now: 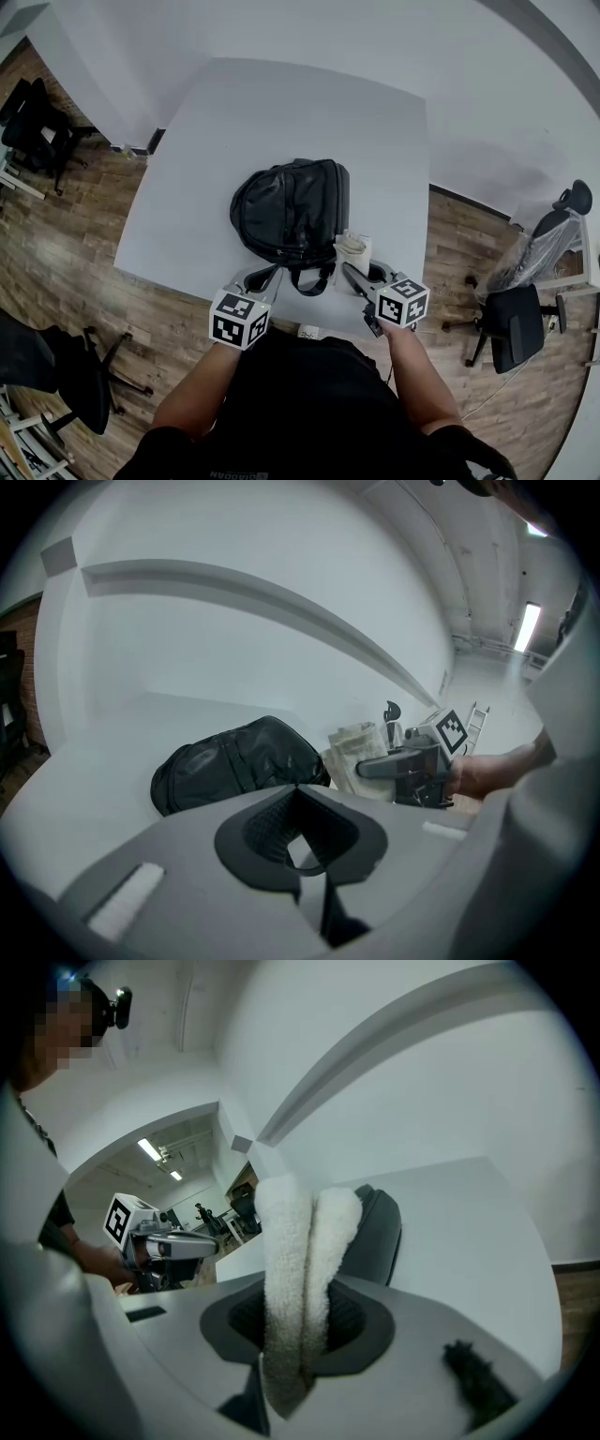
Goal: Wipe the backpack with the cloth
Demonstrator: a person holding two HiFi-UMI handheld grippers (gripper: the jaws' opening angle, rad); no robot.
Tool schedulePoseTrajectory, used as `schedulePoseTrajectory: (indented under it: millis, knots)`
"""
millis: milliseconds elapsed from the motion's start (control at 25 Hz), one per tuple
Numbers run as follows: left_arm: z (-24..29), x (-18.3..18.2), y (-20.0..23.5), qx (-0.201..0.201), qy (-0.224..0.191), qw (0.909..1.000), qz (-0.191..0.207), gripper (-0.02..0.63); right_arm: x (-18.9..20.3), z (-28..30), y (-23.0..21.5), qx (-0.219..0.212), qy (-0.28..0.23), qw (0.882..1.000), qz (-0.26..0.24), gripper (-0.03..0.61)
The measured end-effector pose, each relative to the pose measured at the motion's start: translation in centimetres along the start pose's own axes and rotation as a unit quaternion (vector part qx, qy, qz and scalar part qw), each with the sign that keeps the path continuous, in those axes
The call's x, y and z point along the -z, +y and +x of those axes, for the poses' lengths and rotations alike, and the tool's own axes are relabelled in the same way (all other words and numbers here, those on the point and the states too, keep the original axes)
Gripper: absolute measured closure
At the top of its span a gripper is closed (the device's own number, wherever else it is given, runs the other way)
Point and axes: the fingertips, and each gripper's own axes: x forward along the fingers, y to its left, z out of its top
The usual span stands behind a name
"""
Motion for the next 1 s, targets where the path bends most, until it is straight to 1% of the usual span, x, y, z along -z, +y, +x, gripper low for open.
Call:
schedulePoseTrajectory:
  millis: [360, 600, 800, 1000]
  knots:
    - [1.4, -1.0, -1.4, -0.006, 0.015, 0.9994, 0.031, 0.607, -0.1, -1.1, -1.7, -0.007, -0.019, 1.0, 0.011, 0.486]
    - [2.8, -1.8, -2.3, -0.007, 0.018, 0.999, 0.039, 0.607, -1.2, -1.0, -3.8, -0.005, -0.029, 1.0, 0.008, 0.486]
    - [3.8, -2.7, -2.3, -0.009, 0.018, 0.9988, 0.044, 0.607, -3.8, -0.2, -7.5, 0.031, -0.033, 0.999, -0.027, 0.486]
    - [4.0, -3.0, -2.1, -0.009, 0.019, 0.9994, 0.029, 0.607, -6.8, 2.1, -11.7, 0.074, -0.034, 0.994, -0.079, 0.486]
